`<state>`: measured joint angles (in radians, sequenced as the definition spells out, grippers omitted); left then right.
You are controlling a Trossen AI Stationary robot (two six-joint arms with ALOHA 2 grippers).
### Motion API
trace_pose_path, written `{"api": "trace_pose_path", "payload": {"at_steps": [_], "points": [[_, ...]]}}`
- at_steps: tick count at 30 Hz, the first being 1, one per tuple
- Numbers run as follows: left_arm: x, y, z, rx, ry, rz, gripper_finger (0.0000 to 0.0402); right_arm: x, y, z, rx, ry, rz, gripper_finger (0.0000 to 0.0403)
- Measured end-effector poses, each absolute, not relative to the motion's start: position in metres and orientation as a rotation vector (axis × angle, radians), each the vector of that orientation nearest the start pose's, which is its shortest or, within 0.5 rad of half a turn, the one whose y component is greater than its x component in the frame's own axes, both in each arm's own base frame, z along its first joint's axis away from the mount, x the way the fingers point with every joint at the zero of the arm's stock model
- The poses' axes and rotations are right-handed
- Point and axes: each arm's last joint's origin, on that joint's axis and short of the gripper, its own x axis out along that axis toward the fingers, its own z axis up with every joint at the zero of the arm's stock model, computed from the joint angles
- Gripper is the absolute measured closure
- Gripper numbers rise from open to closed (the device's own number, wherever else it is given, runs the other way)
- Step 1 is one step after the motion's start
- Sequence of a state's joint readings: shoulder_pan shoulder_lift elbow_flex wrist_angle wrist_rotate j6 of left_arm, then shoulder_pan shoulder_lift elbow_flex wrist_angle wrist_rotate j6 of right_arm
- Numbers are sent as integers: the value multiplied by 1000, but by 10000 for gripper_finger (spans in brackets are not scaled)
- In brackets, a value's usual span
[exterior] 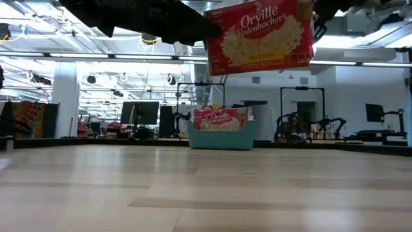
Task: Sort popcorn bags into baskets
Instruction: Put the red popcorn bag into the blue bin
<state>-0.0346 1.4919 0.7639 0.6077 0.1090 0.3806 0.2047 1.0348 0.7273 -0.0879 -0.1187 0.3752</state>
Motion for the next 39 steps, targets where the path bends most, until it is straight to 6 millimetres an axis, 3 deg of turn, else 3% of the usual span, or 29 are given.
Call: {"api": "trace_pose_path", "payload": {"at_steps": [4,8,15,20,24,30,39], "points": [[317,-5,237,379,112,-91,394,222,41,277,299,427,153,380],[312,19,240,369,172,40,396,217,31,278,166,396,-85,329],[295,92,250,352,170,175,397,208,11,284,-57,334,-627,228],[286,145,247,366,260,111,397,208,-4,284,-89,347,-740,189],[285,178,239,352,296,37,397,208,-13,282,-80,372,-742,184],[290,213,233,346,314,87,397,208,-22,281,-68,386,-752,200],[297,231,209,249,343,27,397,206,-35,281,-82,401,-805,222]]}}
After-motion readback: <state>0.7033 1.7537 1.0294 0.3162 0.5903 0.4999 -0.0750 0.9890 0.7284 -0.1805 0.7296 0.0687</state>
